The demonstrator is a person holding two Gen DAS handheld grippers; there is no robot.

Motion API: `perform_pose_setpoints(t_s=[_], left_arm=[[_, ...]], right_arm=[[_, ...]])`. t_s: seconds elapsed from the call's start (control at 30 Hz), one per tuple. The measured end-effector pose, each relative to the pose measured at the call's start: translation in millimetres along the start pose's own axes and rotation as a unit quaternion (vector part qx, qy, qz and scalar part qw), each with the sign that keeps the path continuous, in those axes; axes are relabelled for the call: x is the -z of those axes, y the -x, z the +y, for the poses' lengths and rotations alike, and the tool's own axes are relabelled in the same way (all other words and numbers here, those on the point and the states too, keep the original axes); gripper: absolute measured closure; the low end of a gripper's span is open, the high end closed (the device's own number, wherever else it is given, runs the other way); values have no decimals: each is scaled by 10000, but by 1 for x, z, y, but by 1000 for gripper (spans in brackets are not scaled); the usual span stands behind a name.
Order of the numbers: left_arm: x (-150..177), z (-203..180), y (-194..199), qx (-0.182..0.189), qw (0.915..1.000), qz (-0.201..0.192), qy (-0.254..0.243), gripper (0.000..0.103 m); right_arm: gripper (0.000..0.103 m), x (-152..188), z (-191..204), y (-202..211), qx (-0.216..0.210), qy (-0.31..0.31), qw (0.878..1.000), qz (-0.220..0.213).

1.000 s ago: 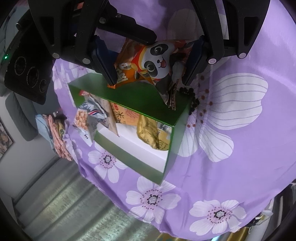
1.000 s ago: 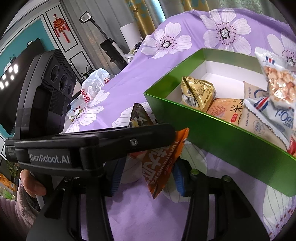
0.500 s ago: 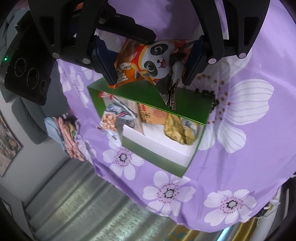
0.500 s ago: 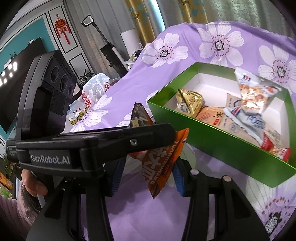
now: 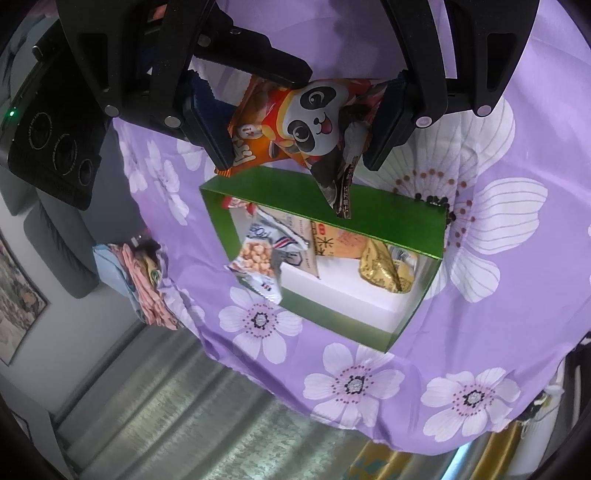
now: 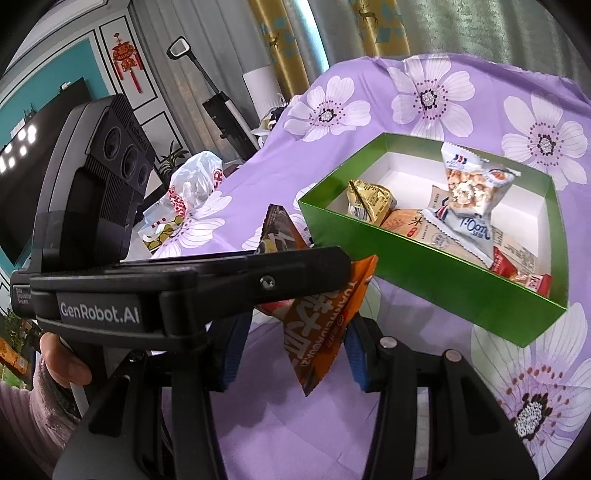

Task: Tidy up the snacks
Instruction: 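Lift the panda bag with the left tool and carry it over the box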

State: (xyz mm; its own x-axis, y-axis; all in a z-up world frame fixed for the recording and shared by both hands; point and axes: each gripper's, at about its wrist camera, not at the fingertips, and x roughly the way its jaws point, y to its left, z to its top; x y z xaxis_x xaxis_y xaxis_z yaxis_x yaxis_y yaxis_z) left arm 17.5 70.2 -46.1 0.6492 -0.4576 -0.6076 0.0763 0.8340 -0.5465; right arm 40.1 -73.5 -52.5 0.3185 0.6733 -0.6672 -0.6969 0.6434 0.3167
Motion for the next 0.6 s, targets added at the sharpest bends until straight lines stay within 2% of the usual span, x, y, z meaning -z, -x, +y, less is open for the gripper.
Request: perform_pose_setpoints(t_s=[0.6], left_arm=[[-8,-50,5,-153,9989,-72,-440,30]], right_arm=[[55,2,-9,42,-43,-111,9987,-493]])
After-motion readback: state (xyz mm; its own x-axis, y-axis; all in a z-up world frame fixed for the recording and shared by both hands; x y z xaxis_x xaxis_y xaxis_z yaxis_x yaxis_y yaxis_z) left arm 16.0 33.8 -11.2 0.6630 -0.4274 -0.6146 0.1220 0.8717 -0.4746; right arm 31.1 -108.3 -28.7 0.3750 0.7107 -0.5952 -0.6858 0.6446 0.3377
